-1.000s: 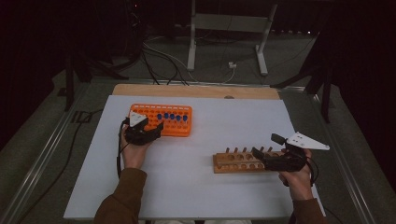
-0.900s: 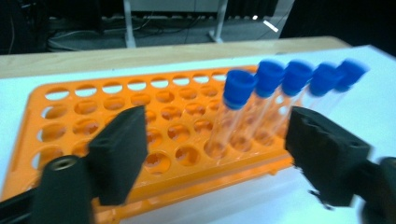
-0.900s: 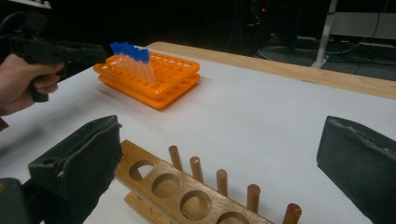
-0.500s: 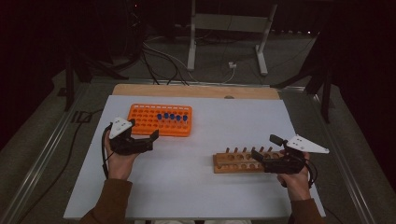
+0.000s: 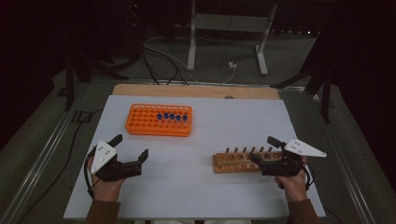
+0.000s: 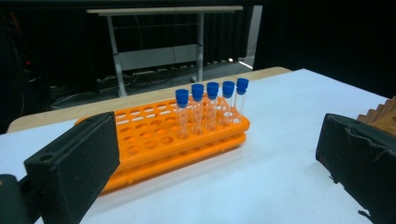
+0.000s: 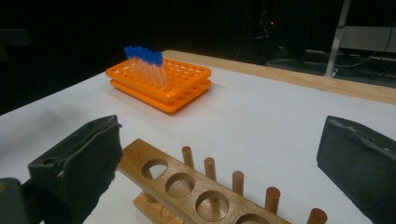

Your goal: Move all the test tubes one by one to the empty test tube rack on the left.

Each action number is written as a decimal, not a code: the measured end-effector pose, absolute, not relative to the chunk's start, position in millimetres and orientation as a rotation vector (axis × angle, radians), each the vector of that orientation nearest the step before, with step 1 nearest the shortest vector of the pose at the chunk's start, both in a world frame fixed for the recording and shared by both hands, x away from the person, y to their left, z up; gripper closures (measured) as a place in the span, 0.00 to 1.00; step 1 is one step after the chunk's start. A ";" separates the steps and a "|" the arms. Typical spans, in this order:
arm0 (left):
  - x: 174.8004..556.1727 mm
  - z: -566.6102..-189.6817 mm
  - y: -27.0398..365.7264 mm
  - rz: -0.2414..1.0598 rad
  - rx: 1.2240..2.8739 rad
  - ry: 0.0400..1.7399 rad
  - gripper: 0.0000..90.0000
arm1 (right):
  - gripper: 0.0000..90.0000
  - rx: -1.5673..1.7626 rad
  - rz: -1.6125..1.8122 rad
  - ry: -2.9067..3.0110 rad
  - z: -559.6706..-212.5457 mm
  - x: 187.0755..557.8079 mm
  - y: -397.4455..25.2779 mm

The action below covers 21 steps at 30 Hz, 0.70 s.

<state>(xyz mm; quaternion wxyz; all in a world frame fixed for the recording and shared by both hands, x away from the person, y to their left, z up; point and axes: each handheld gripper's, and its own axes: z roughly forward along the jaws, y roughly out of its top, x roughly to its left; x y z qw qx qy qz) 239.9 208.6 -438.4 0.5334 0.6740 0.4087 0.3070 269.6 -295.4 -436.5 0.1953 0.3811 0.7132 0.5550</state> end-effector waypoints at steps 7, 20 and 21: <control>231.5 -448.0 219.4 0.746 1.602 1.009 0.01 | 0.00 1.073 1.553 1.989 -443.4 267.0 -297.0; 226.9 -455.2 226.6 0.745 1.585 1.038 0.01 | 0.00 1.083 1.520 1.930 -449.0 264.4 -303.4; 226.6 -455.2 226.5 0.744 1.587 1.036 0.01 | 0.00 1.089 1.517 1.927 -449.5 264.7 -303.5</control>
